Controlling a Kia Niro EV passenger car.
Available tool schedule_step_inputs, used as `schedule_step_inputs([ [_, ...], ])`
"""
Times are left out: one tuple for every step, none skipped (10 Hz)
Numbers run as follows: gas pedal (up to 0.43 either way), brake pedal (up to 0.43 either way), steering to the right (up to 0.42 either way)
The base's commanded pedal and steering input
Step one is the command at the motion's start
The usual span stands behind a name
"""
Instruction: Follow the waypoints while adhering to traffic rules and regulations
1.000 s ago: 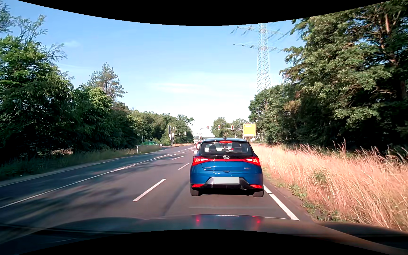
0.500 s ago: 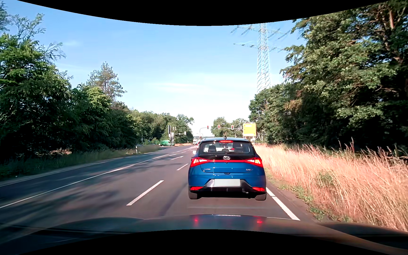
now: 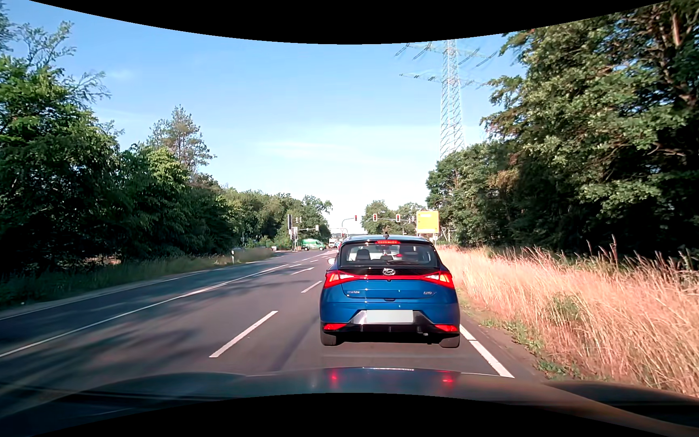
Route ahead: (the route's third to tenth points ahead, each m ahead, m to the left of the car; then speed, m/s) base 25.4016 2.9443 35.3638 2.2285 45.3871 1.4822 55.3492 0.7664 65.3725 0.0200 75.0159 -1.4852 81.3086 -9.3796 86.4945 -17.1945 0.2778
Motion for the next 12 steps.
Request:
schedule_step_inputs([
  [0.0, 0.189, -0.002],
  [0.0, 0.189, -0.002],
  [0.0, 0.189, -0.002],
  [0.0, 0.195, -0.002],
  [0.0, 0.195, -0.002],
  [0.0, 0.195, -0.002],
  [0.0, 0.195, -0.002],
  [0.0, 0.201, -0.002],
  [0.0, 0.207, -0.002],
  [0.0, 0.213, -0.002],
  [0.0, 0.213, -0.002],
  [0.0, 0.22, -0.002],
])
